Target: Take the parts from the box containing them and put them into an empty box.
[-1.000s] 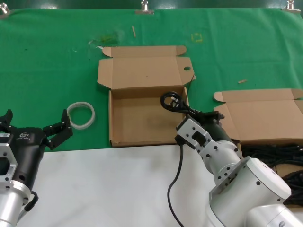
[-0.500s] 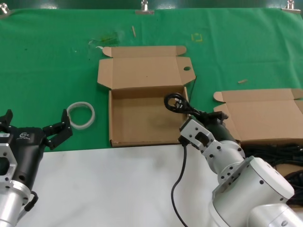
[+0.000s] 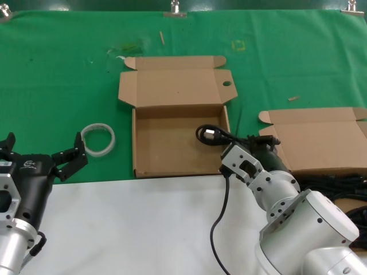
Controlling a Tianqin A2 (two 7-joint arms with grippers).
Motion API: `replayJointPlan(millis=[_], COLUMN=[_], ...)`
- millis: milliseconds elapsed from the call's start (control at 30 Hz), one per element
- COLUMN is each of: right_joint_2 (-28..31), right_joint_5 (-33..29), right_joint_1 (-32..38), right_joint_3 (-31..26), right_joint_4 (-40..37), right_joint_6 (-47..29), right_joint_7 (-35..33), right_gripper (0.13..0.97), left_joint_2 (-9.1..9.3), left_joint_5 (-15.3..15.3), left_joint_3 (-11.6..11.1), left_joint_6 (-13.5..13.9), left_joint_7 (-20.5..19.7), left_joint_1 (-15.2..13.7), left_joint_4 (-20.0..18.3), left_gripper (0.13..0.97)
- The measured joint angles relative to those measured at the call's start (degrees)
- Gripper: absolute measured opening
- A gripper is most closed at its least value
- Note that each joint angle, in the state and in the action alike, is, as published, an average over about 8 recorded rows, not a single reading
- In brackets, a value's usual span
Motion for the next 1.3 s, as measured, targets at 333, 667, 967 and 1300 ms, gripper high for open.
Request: replayJointPlan(millis=[333, 667, 967, 1300], right_joint_2=[0.0, 0.0, 0.0, 0.0], right_joint_5=[0.0, 0.0, 0.0, 0.0], right_joint_1=[0.0, 0.0, 0.0, 0.0], right_joint_3=[0.0, 0.0, 0.0, 0.0], right_joint_4=[0.0, 0.0, 0.0, 0.0], right_joint_6=[0.0, 0.0, 0.0, 0.0], right_joint_7=[0.0, 0.0, 0.0, 0.0], right_gripper=[0.273, 0.393, 0.595, 0.783], left_joint_2=[0.0, 0.0, 0.0, 0.0], left_joint_5=[0.0, 0.0, 0.0, 0.0], left_joint_3=[0.0, 0.0, 0.0, 0.0], left_joint_6=[0.0, 0.0, 0.0, 0.0], left_joint_7=[-0.03, -0.01, -0.01, -0.01], left_joint_1=[0.0, 0.0, 0.0, 0.0], left_joint_4=[0.0, 0.0, 0.0, 0.0], left_gripper=[0.966, 0.966, 0.966, 0.966])
